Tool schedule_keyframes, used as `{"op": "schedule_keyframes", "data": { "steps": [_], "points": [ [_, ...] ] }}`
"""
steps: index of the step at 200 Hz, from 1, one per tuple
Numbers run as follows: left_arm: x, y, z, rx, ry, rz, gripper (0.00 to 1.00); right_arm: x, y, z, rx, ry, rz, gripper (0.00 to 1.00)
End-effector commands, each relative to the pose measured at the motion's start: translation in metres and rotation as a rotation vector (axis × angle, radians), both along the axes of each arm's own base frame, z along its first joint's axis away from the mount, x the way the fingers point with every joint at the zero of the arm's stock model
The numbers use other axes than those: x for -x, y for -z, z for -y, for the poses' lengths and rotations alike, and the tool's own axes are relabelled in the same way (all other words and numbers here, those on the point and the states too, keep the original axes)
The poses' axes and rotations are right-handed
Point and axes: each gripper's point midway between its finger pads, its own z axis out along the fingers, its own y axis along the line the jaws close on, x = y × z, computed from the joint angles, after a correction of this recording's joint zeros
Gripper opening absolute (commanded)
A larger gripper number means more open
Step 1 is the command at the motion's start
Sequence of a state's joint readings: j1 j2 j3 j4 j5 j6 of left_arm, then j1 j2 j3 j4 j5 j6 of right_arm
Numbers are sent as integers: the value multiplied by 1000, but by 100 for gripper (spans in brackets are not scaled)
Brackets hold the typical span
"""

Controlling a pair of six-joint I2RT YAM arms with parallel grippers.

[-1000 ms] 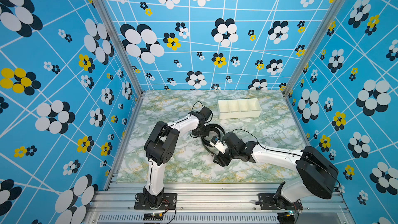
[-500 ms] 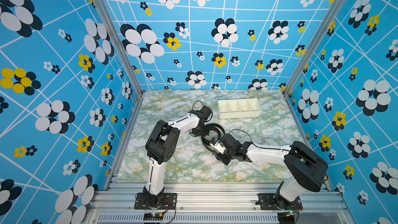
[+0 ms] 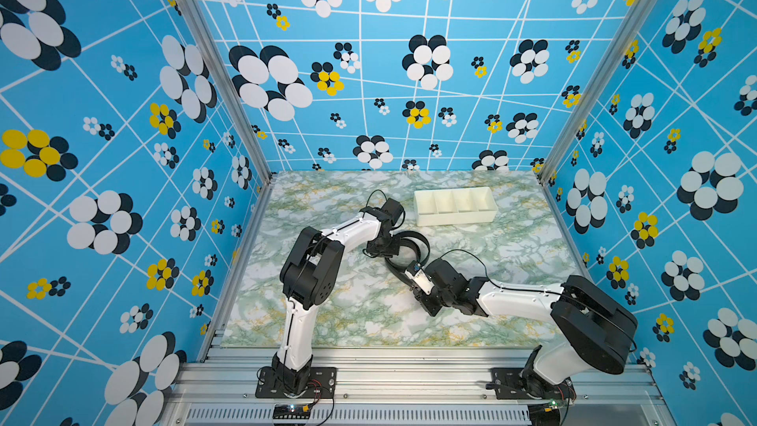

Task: Place the belts into the storage roll
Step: Roll the belt at the center of the board.

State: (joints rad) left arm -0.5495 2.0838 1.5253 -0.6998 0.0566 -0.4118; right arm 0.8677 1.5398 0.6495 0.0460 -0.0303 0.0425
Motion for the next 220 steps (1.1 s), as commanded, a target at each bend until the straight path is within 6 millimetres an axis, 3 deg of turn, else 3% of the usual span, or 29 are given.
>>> {"op": "schedule_keyframes", "data": {
  "steps": [1,28,107,220],
  "points": [
    [3,42,-31,-137,-16,-55,7,15,8,21,12,77,-54,0],
    [3,45,-33,-150,-27,-60,8,21,6,27,-7,95,-60,0],
    [1,53,-37,-258,-18,-49,28,33,8,30,-54,123,-118,0],
    [3,59,-38,-282,23,-60,23,32,8,75,-20,329,-60,0]
  ]
}}
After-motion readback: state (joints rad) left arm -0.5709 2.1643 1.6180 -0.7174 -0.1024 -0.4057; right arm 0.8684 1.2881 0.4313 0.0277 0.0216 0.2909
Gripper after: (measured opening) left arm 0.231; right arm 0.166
